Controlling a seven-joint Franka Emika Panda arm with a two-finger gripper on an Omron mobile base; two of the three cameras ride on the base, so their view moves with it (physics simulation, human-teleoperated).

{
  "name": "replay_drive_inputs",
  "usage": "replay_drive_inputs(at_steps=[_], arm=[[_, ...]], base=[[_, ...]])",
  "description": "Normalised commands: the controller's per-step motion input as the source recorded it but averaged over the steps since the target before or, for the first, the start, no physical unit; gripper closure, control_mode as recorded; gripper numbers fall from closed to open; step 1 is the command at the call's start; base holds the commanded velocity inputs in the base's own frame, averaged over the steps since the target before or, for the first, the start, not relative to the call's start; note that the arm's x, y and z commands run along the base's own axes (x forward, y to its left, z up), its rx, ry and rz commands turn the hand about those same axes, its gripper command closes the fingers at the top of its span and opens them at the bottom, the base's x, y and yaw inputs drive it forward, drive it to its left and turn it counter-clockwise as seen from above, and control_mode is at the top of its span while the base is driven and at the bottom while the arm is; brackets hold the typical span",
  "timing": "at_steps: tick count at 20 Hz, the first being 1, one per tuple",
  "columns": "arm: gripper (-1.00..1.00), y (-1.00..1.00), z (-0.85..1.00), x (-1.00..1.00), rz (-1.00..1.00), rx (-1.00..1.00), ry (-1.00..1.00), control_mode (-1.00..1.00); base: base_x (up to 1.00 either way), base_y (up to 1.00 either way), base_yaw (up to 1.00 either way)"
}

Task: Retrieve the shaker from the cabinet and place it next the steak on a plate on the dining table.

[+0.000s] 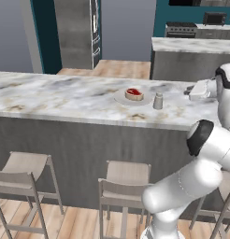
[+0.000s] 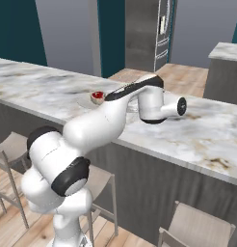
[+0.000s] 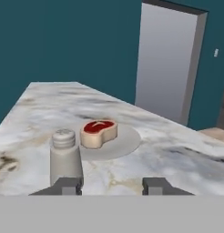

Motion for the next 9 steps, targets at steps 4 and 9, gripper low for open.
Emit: replay_drive_inputs(at_steps=[4, 9], arm=[[-1.00, 0.15, 0.08, -1.00, 0.00, 0.00, 0.00, -1.00], [-1.00, 0.54, 0.23, -1.00, 0.00, -0.01, -0.01, -1.00]], base=[[0.00, 0.00, 0.00], [0.00, 0.00, 0.00]])
